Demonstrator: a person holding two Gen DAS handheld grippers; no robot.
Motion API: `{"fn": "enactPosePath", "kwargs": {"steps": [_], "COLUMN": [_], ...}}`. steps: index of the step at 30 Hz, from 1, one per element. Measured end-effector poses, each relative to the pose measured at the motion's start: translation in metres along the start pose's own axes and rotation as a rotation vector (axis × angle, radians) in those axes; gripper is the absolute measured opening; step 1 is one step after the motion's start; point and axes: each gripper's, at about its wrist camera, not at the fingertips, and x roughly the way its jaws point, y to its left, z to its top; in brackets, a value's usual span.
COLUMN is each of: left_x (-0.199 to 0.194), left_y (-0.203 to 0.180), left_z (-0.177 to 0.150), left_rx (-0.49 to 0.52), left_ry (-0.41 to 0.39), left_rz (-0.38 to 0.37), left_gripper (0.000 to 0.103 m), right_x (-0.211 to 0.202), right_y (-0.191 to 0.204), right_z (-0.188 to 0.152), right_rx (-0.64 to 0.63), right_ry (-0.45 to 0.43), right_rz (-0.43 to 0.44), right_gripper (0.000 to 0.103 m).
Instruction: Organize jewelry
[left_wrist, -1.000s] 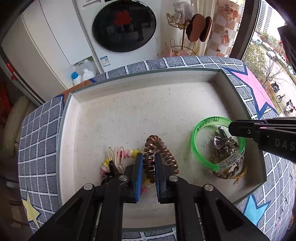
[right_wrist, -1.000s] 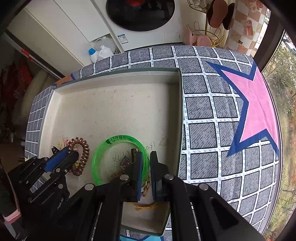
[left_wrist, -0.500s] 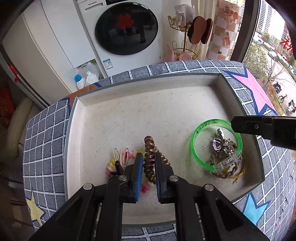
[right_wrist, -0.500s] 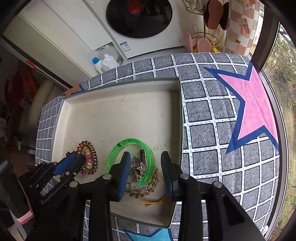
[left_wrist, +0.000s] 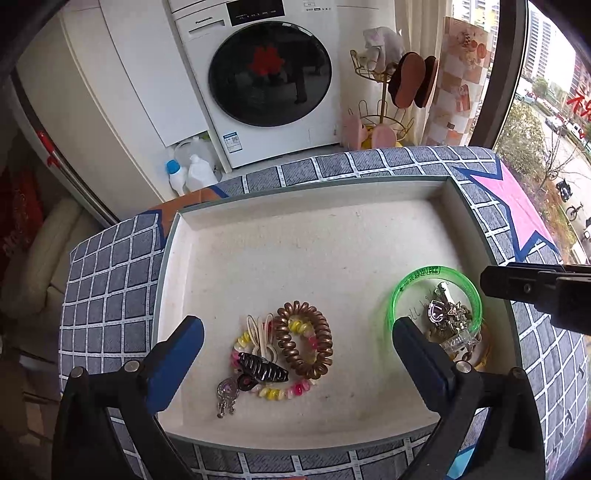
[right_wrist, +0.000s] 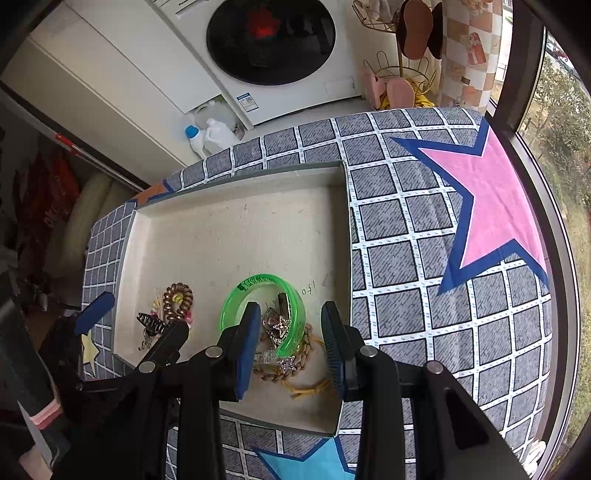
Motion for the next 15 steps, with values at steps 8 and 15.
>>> {"fn": "enactPosePath", "kwargs": {"steps": [8, 15], "left_x": [-0.0008, -0.0069], "left_y": [0.0036, 0.0078], "left_z": [-0.0044, -0.0081], "left_rx": [-0.009, -0.018], "left_ry": [0.014, 0.021], "left_rz": [0.024, 0.033], "left_gripper": [0.103, 0.103], "right_x": [0.0016, 0.0024], "right_y": [0.0019, 0.0062], "right_z": [-0.0028, -0.0063], "right_rx": [-0.010, -0.022], "right_ry": [0.012, 0.031], "right_rz": [-0.003, -0.009], "right_gripper": [0.058, 0.058]}}
